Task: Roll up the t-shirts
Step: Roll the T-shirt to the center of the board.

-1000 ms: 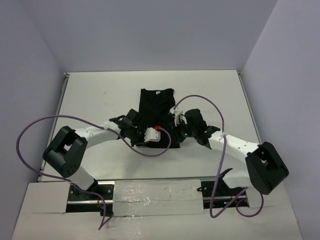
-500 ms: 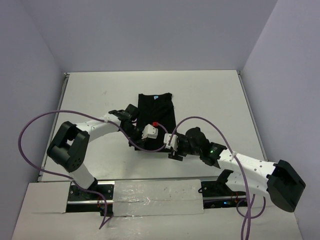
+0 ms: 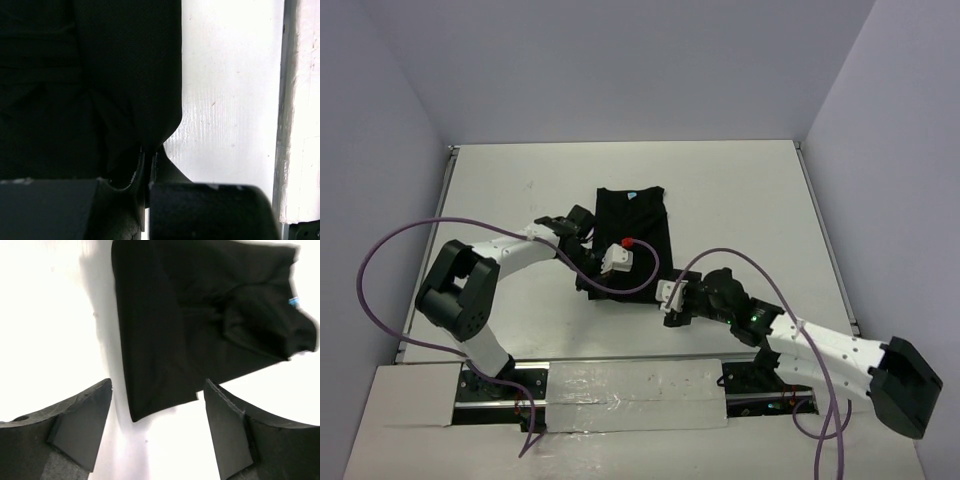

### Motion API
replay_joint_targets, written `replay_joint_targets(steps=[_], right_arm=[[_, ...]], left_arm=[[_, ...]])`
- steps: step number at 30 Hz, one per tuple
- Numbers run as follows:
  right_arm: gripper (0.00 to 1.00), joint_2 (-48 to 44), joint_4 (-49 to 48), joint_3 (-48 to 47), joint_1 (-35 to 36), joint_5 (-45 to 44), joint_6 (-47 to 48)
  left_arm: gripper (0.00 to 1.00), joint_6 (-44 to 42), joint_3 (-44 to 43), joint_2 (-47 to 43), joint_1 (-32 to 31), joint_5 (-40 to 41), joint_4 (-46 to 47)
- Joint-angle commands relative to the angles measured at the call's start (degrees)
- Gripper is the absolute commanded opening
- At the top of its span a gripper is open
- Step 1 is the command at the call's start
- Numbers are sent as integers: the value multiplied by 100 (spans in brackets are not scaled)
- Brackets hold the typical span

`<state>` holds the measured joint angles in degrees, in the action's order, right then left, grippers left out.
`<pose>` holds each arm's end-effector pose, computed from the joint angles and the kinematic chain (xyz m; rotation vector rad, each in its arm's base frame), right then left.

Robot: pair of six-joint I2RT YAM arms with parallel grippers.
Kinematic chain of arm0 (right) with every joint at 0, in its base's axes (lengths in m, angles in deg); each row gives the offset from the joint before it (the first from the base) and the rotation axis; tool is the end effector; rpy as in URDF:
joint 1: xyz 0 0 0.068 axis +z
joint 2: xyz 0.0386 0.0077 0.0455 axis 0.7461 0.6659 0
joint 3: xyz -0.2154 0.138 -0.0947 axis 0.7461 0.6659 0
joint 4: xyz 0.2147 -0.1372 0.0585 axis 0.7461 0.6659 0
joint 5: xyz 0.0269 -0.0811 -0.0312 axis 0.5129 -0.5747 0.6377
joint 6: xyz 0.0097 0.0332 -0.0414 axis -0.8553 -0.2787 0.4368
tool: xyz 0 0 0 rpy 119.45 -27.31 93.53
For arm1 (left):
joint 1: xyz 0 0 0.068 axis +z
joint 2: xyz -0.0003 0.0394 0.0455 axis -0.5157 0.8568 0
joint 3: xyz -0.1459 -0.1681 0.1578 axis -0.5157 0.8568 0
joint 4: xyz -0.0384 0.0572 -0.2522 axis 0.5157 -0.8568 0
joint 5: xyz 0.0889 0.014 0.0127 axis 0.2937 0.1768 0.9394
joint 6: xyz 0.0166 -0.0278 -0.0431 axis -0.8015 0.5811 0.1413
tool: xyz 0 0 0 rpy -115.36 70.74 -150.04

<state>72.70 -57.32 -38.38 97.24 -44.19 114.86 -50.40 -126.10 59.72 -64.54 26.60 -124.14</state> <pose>0.1185 0.1469 0.1805 -1.5123 1.3881 0.3092 0.2385 -0.1846 0.1724 1.8898 1.9197 -0.8991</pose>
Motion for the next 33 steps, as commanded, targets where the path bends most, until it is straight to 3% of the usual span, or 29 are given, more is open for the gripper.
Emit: replay_joint_targets(steps=[1,13,19,22,23,24,26,33], right_arm=[[82,-719,-518,224,40,42,-160],[81,500,-141,-82,172,157,831],[78,1282,-466,-320,172,-274,850],[66,1537,-318,-407,172,-248,955],[41,1599,-152,-512,172,-213,947],[25,1678,-72,-557,163,-160,921],[8,1670,147,-697,155,-107,789],[2,1555,1431,-1251,-424,1060,227]], left_arm=[[0,-111,-177,-18,45,-408,-35],[0,-164,-256,43,45,-409,-53],[0,-138,-274,70,45,-426,-53],[0,-50,-317,96,54,-435,-88],[0,2,-344,105,54,-452,-114],[0,116,-361,114,45,-479,-158],[0,222,-405,96,62,-540,-333],[0,845,-423,131,185,-909,-957]])
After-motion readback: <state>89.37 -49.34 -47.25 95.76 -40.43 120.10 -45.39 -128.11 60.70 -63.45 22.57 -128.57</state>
